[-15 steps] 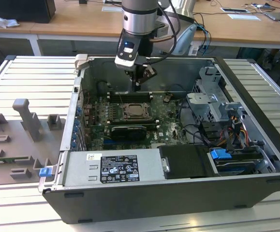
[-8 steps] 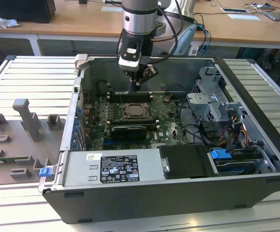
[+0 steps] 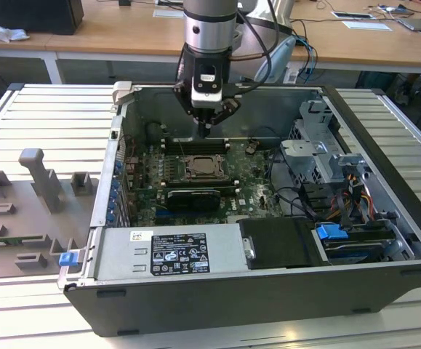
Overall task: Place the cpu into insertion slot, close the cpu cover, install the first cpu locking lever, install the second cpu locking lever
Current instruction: 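Install the first cpu locking lever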
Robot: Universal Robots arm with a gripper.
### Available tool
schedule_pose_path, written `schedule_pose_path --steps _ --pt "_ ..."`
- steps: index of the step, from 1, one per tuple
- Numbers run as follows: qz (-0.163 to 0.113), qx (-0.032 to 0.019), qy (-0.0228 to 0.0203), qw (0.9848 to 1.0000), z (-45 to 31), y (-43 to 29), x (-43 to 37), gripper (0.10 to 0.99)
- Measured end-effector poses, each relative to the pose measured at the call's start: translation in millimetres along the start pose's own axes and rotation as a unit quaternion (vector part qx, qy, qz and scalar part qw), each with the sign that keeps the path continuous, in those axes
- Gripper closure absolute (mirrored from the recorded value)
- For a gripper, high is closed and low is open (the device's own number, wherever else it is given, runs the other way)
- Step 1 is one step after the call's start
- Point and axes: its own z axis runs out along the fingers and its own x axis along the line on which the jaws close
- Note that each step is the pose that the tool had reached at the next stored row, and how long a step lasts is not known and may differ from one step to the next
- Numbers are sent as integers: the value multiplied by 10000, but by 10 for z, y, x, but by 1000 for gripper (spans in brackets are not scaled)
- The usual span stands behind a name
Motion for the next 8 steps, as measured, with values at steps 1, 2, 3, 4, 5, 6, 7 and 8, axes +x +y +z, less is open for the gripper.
schedule_pose_path --steps 1,2,3,4,5,6,7,8 --pt "-90 0 3 10000 1 0 0 980" --pt "-191 0 6 9998 1 0 0 980" --pt "-284 0 9 9996 1 0 0 980" --pt "-370 0 12 9993 2 0 0 980" --pt "-509 0 16 9987 2 0 0 980" --pt "-696 -1 22 9976 2 0 0 980" --pt "-803 0 25 9968 2 0 0 980" --pt "-883 -1 27 9961 3 0 0 980"
